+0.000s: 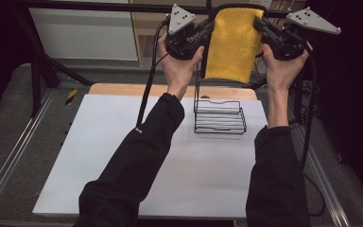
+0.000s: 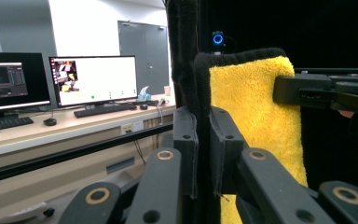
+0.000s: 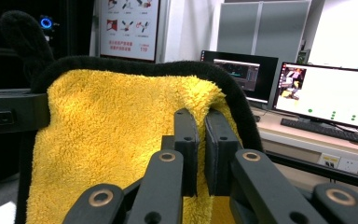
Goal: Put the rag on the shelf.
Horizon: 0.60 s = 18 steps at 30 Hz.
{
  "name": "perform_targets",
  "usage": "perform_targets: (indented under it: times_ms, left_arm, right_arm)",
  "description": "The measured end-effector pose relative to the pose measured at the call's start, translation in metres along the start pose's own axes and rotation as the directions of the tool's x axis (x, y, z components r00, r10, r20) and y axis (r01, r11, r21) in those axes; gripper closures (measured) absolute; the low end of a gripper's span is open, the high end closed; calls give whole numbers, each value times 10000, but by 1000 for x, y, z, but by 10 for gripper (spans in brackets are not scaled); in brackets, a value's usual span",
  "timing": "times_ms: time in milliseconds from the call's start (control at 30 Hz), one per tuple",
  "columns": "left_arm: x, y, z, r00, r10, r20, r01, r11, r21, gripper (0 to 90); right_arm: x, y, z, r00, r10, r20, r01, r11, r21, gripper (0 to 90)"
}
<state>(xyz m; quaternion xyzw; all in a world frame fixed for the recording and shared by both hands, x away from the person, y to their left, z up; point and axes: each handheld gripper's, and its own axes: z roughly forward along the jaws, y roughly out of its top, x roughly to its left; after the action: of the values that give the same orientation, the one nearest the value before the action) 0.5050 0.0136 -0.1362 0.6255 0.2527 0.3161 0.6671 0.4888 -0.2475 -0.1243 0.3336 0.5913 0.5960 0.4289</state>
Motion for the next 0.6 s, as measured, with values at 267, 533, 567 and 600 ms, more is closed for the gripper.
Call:
perform_targets:
  times_ms: [267, 533, 567, 600]
  left_arm:
    - [10, -18, 14, 9998, 184, -34, -183, 9996, 214, 820]
    - [14, -34, 17, 9996, 284, 77, -286, 9992, 279, 819]
    - [15, -36, 18, 9994, 343, 52, -344, 9988, 355, 819]
    - [16, -37, 18, 9994, 330, 50, -332, 9988, 361, 819]
  right_arm:
    - [-10, -12, 15, 9999, -103, 39, 102, 9996, 274, 850]
    - [-13, -25, 23, 9991, -430, -72, 432, 9982, 414, 851]
    - [-14, -27, 25, 9991, -429, -59, 432, 9980, 469, 851]
    - [-15, -29, 26, 9991, -428, -78, 431, 9978, 509, 851]
